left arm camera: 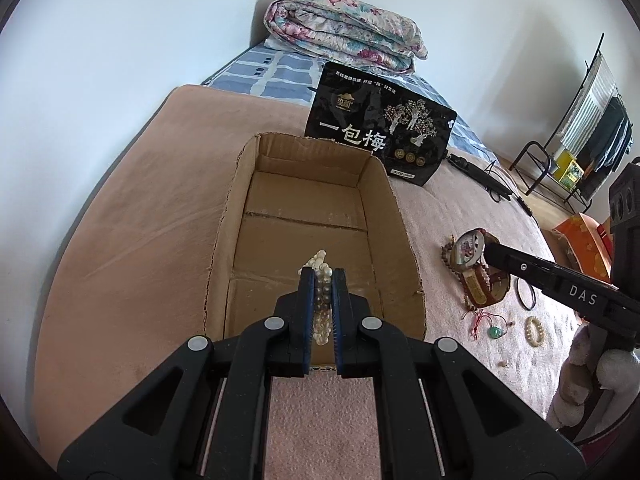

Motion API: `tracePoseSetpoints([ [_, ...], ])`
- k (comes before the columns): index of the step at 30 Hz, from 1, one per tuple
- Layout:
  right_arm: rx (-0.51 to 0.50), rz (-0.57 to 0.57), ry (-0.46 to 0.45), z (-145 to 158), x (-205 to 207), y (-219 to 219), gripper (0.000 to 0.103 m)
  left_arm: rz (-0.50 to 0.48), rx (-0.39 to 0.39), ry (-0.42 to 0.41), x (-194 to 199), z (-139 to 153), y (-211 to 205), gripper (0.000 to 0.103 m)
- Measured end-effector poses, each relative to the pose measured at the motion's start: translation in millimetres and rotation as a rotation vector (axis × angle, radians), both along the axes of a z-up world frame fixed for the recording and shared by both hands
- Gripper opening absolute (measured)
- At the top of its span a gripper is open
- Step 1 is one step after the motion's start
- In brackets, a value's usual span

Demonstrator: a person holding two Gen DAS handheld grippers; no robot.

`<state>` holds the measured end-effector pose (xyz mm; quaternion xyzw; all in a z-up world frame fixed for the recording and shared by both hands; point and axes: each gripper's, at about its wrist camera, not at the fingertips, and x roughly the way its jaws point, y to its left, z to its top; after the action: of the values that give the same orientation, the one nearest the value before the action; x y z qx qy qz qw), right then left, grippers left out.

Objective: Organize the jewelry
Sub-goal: 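Carry the pearl necklace and the watch over the cardboard box with both tools, then open both tools to drop the necklace and watch into the box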

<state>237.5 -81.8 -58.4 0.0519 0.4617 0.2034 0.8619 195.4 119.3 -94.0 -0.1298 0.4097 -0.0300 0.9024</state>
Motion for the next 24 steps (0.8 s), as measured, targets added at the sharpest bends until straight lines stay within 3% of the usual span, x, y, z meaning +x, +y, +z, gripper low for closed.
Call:
tracePoseSetpoints([
  [11, -0.007, 0.042, 0.016, -17.3, 15.8, 40.3, 0.008, 0.012, 0.0, 0.032, -1.7, -11.7, 9.5, 0.006],
  [21, -0.024, 0.055, 0.032, -29.2, 25.3, 50.5, 0.008, 0.022, -0.01, 0.042, 4.4, -14.0, 14.8, 0.006],
  [23, -0.026, 0.051, 0.028, -29.5, 26.2, 49.8, 0.015, 0.028, -0.005, 0.046, 4.2, -13.9, 15.2, 0.006],
  [24, -0.029, 0.042, 0.022, -28.8, 26.0, 48.5, 0.025, 0.036, -0.002, 0.046, 4.3, -13.8, 16.0, 0.006],
])
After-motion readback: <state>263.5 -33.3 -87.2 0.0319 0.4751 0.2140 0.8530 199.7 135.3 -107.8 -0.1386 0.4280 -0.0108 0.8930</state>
